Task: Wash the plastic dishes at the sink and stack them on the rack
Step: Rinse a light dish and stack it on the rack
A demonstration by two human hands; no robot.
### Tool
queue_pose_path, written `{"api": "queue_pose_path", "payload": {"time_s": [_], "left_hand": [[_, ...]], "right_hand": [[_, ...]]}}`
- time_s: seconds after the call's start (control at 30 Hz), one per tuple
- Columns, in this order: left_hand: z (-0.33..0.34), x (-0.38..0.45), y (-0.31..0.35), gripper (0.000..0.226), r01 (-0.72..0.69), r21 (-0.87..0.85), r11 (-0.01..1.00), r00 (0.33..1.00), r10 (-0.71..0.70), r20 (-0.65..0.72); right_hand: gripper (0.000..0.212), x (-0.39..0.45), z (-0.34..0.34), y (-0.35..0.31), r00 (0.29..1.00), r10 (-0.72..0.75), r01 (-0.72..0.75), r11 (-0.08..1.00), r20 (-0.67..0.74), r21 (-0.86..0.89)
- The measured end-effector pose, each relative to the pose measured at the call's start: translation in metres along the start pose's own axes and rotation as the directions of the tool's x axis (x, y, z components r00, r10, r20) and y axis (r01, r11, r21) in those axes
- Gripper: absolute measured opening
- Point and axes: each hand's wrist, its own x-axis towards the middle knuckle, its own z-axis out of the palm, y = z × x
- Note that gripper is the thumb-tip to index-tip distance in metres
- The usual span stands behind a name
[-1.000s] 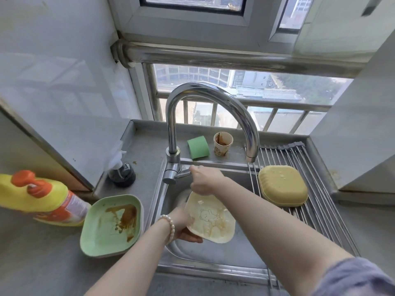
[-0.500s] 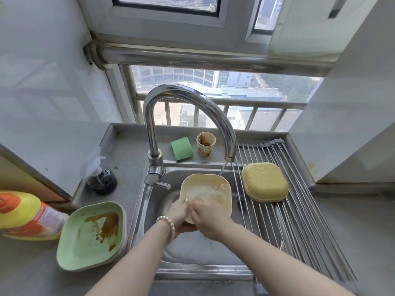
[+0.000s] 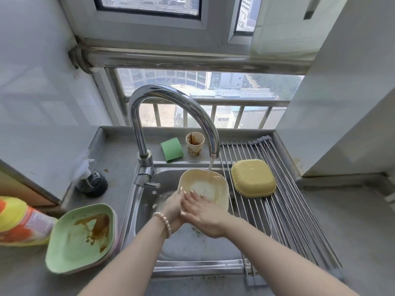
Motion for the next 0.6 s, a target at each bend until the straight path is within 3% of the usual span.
{"api": "queue_pose_path", "payload": {"time_s": [0.1, 0.17, 0.23, 0.33, 0.4, 0.5, 0.6], "left_hand": [[0.000, -0.003, 0.004, 0.032, -0.049, 0.039, 0.998, 0.999, 0.049, -0.008], [0.007, -0.010, 0.001, 0.036, -0.042, 0.053, 0.998, 0.997, 0.039, 0.062], [0.015, -0.014, -0.002, 0.038, -0.066, 0.073, 0.995, 0.991, 0.057, 0.122], [0.023, -0.010, -0.001, 0.037, -0.122, 0.036, 0.992, 0.982, 0.115, 0.148], [0.018, -0.009, 0.005, 0.037, -0.119, -0.025, 0.993, 0.985, 0.121, 0.121], [0.005, -0.007, 0.009, 0.035, -0.077, -0.007, 0.997, 0.990, 0.077, 0.116], [0.005, -0.008, 0.001, 0.034, -0.061, 0.101, 0.993, 0.995, 0.052, 0.086]], "right_hand": [[0.064, -0.014, -0.006, 0.023, 0.996, 0.070, -0.065, 0.994, 0.050, -0.085], [0.074, -0.010, -0.018, 0.039, 0.977, 0.209, -0.211, 0.960, -0.030, -0.183], [0.078, 0.000, -0.025, 0.038, 0.962, 0.260, -0.269, 0.954, -0.078, -0.133], [0.064, 0.009, -0.018, 0.014, 0.982, 0.165, -0.158, 0.984, -0.087, 0.080], [0.057, -0.001, -0.012, 0.002, 0.996, 0.042, -0.033, 0.993, -0.079, 0.117], [0.051, -0.022, -0.011, 0.013, 0.999, -0.023, 0.023, 1.000, 0.024, 0.006], [0.053, -0.022, -0.026, 0.033, 0.992, 0.127, -0.121, 0.977, 0.026, -0.176]]}}
